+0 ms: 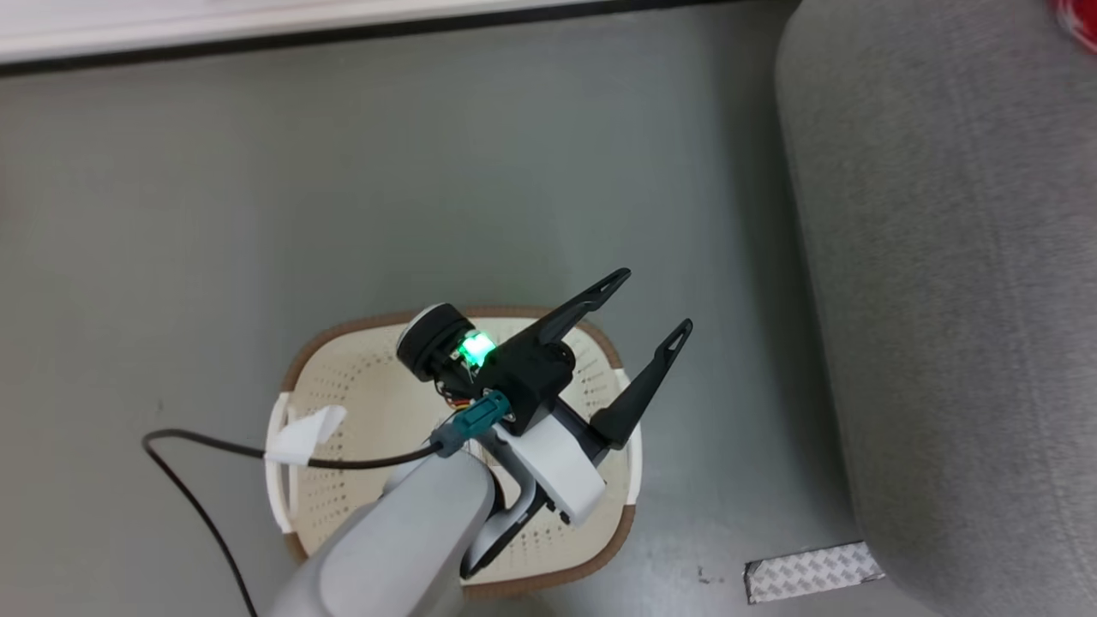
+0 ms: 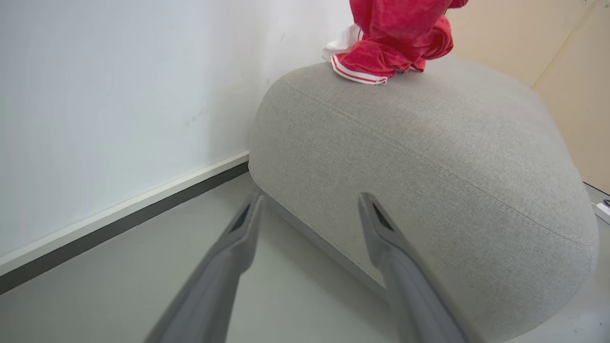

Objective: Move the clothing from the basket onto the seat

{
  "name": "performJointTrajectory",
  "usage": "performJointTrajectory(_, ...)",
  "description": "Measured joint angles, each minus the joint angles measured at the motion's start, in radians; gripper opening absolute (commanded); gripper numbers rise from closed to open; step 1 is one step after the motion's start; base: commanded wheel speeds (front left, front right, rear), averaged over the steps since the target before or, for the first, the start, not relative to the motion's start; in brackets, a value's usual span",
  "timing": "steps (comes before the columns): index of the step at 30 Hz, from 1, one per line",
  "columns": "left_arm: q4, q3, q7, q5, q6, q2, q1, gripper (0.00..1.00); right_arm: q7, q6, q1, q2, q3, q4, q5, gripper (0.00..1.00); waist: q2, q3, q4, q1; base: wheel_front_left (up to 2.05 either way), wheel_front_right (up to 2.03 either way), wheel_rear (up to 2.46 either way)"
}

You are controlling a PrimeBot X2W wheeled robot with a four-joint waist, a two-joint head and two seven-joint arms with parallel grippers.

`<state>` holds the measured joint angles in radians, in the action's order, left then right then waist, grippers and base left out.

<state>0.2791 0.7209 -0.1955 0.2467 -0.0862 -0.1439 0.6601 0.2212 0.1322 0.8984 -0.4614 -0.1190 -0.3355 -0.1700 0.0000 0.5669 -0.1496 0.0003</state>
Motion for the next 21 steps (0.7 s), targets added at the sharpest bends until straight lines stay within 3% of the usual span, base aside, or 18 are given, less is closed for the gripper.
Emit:
performJointTrajectory(7, 0.001, 0.000, -0.010, 0.000, 0.008, -0.003, 0.011, 1.00, -0.043, 0.000, 0.263, -0.143, -0.137, -0.159, -0.004, 0.00, 0.0000, 0.063, 0.047, -0.0001, 0.00, 0.00, 0.00)
performJointTrajectory(12, -0.011, 0.000, -0.010, 0.000, 0.017, -0.007, 0.015, 1.00, -0.054, 0.000, 0.335, -0.188, -0.238, -0.291, 0.036, 0.00, 0.0000, 0.096, 0.069, -0.0001, 0.00, 0.00, 0.00)
performJointTrajectory(16, -0.023, 0.000, -0.006, 0.000, 0.027, -0.010, 0.016, 1.00, -0.043, 0.000, 0.329, -0.173, -0.347, -0.401, 0.084, 0.00, 0.0000, 0.121, 0.081, -0.0002, 0.00, 0.00, 0.00)
performJointTrajectory(21, -0.040, -0.002, 0.008, 0.000, 0.043, -0.026, 0.013, 1.00, -0.012, 0.000, 0.272, -0.075, -0.468, -0.529, 0.167, 0.00, 0.0000, 0.154, 0.087, -0.0001, 0.00, 0.00, 0.00)
